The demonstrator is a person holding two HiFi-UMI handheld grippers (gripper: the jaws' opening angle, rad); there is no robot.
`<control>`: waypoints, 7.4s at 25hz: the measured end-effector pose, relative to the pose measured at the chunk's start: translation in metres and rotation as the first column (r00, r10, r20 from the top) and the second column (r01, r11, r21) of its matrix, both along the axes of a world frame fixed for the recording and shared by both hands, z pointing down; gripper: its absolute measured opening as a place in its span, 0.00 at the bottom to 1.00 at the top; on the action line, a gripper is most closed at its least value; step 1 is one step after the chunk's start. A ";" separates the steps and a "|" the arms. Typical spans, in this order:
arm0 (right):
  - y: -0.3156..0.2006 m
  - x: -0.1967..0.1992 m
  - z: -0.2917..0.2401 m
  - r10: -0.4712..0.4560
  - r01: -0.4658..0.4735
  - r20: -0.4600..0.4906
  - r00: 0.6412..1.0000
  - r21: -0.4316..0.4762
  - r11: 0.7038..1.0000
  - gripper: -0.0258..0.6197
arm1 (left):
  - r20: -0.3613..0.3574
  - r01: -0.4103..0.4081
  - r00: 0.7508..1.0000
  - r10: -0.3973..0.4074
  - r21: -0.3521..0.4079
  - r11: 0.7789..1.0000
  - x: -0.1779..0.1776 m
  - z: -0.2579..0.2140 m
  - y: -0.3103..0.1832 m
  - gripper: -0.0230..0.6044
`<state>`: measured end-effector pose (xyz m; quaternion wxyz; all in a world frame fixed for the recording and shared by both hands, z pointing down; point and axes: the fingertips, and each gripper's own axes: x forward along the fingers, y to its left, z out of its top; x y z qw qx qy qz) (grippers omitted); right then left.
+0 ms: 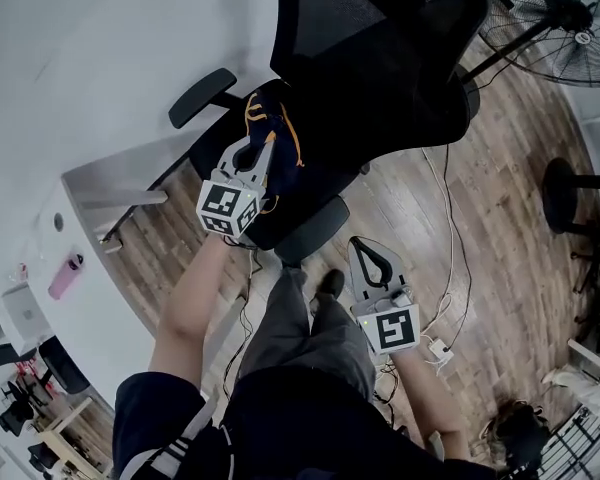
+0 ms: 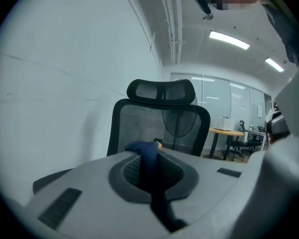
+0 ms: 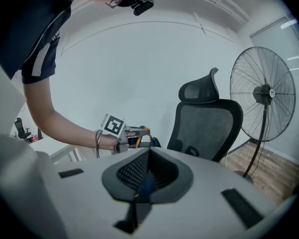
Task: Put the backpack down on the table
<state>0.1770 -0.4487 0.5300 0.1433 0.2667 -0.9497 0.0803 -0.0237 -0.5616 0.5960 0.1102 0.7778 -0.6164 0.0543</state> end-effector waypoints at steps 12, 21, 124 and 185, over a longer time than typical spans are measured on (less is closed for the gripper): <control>0.011 -0.001 -0.029 -0.038 0.038 -0.001 0.999 0.039 0.999 0.04 | 0.010 0.078 0.997 -0.078 0.038 0.996 -0.017 -0.048 0.025 0.04; 0.023 0.002 -0.060 -0.080 0.077 0.030 0.996 0.074 0.994 0.04 | 0.059 0.110 0.992 -0.115 0.079 0.991 -0.008 -0.099 0.052 0.04; 0.481 -0.335 -0.165 -0.975 0.944 0.054 0.215 0.243 0.221 0.04 | 0.160 0.946 0.200 -0.967 0.226 0.233 -0.182 -0.327 0.815 0.04; 0.568 -0.424 -0.141 -0.979 0.963 0.104 0.173 0.188 0.190 0.04 | 0.150 0.994 -0.092 -0.984 0.079 -0.081 -0.426 -0.108 0.925 0.04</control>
